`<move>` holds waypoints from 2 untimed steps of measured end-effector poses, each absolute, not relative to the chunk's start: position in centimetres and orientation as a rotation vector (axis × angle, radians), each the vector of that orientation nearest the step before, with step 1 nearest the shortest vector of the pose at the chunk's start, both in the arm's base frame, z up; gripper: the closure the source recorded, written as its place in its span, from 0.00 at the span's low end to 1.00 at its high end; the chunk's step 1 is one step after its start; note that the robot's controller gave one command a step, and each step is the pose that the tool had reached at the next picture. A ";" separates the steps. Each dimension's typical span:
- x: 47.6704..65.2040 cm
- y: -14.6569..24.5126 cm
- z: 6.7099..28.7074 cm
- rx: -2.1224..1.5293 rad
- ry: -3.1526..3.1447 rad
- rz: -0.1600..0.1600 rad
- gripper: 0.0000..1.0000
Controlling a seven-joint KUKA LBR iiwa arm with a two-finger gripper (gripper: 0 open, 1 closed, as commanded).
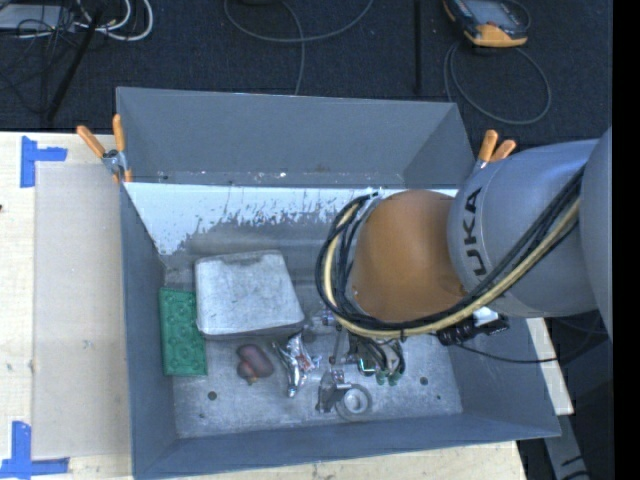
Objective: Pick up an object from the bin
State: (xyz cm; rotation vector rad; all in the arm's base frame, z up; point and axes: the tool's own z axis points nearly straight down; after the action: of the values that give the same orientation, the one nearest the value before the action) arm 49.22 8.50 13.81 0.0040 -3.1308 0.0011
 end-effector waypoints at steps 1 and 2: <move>52.5 14.9 7.5 0.041 -3.137 -0.003 0.00; 52.5 14.7 7.9 0.030 -3.141 -0.003 1.00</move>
Offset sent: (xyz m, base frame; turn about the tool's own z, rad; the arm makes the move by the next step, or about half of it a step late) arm 0.0333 0.0607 -0.0594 -0.0179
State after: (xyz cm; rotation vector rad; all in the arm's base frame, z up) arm 52.54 14.68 7.87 0.0302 -3.1413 -0.0030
